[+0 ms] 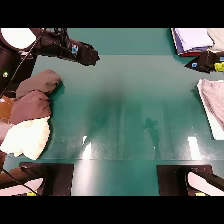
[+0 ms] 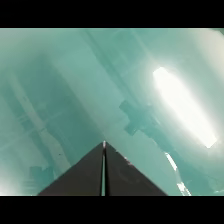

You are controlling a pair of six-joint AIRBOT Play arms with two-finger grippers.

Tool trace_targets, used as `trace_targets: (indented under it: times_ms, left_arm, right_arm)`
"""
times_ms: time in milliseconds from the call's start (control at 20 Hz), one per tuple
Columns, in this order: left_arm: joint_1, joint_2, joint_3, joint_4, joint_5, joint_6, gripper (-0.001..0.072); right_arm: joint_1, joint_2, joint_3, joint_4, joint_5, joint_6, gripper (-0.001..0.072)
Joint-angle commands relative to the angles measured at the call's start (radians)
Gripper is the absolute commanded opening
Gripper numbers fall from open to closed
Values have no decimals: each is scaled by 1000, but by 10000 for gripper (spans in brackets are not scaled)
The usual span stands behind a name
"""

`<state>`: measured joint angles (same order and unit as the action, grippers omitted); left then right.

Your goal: Fold the shirts.

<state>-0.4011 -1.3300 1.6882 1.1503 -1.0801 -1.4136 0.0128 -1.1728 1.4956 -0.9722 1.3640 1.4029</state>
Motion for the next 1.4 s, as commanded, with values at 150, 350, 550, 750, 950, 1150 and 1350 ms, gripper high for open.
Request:
trace_targets:
  times_ms: [150, 350, 550, 750, 950, 1150, 1350]
  left_arm:
    - [0, 1, 0, 0, 0, 0, 22]
    - [0, 1, 0, 0, 0, 0, 22]
    - [0, 1, 0, 0, 0, 0, 22]
    - [0, 1, 0, 31, 81, 18, 52]
    - [13, -2, 0, 362, 190, -94, 622]
    - [167, -69, -1, 559, 123, -208, 622]
    - [352, -198, -2, 559, 15, -221, 623]
  right_arm:
    - [2, 1, 0, 1, 5, 0, 17]
    - [2, 1, 0, 2, -2, 0, 17]
    - [2, 1, 0, 3, -2, 0, 17]
    - [2, 1, 0, 3, -1, 0, 17]
    - [2, 1, 0, 2, -2, 0, 17]
    - [2, 1, 0, 4, -1, 0, 17]
    - [2, 1, 0, 4, 0, 0, 17]
